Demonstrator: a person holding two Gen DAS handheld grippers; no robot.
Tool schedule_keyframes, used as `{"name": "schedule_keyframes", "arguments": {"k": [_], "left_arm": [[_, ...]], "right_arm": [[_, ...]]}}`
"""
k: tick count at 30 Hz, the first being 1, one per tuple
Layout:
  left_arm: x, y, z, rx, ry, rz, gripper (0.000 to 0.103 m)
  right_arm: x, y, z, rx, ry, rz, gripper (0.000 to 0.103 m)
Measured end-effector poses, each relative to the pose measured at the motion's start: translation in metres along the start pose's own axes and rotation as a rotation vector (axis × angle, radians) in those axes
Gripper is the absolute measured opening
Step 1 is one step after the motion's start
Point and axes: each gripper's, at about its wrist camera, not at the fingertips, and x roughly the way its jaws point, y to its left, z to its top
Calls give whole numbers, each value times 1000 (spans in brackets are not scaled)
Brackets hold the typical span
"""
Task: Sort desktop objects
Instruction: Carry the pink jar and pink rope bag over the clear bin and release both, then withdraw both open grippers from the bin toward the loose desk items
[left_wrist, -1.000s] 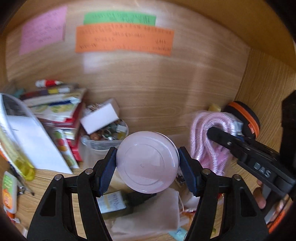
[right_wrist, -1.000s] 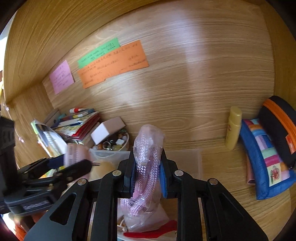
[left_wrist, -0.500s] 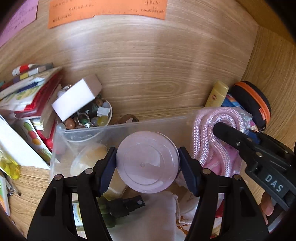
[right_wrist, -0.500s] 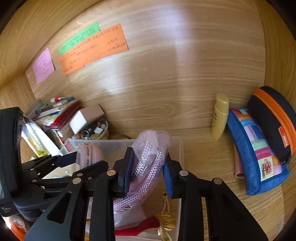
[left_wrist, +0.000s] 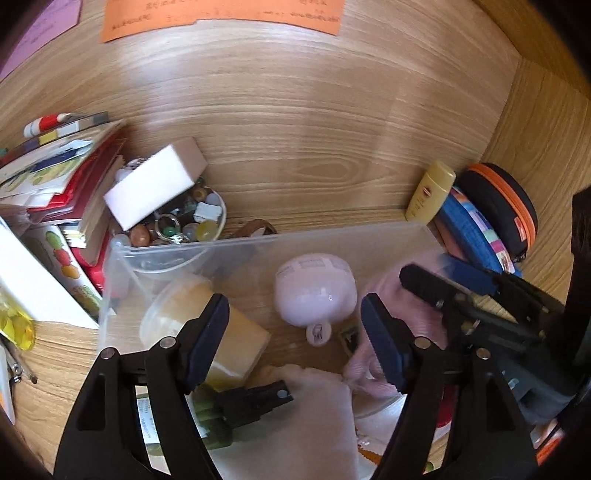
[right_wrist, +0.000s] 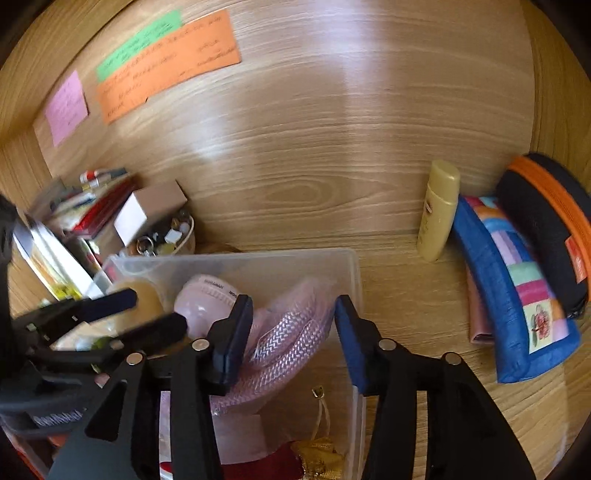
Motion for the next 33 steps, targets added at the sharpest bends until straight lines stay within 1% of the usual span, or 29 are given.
{"name": "schedule_keyframes", "arguments": {"k": [4, 6, 7, 9, 10, 12, 15, 18, 22, 25, 29, 33], "left_arm": [[-11, 5, 2, -9, -31, 4, 73], [-20, 5, 3, 1, -57, 20, 74], [-24, 4, 2, 8, -70, 28, 74], [-31, 3, 3, 18, -93, 40, 75], [-36, 1, 2, 25, -105, 45, 75], [-40, -2, 2, 42, -118, 49, 75], [-43, -8, 3, 63, -138, 80, 75], [-56, -8, -2, 85, -161, 102, 75], [-75, -4, -11, 95, -176, 125, 76], [-85, -1, -16, 95, -183, 155, 76], [-99, 4, -25, 99, -203, 188, 76], [-114, 10, -36, 88, -217, 177, 76]], "right_arm": [[-2, 5, -3, -26, -7, -11, 53], [-5, 6, -3, -30, -20, -9, 59], [-7, 6, -2, -30, -29, -8, 61], [-12, 7, -2, -31, -53, -13, 67], [-16, 8, -2, -35, -72, -28, 69], [-21, 10, -2, -44, -98, -48, 77], [-30, 11, -1, -47, -128, -35, 81], [-39, 12, 3, -60, -141, -17, 82], [-64, 9, 6, -52, -199, 14, 83], [-80, 9, 6, -55, -223, 17, 84], [-101, 18, -3, -98, -230, 25, 84], [-113, 27, -21, -142, -214, 24, 85]]}}
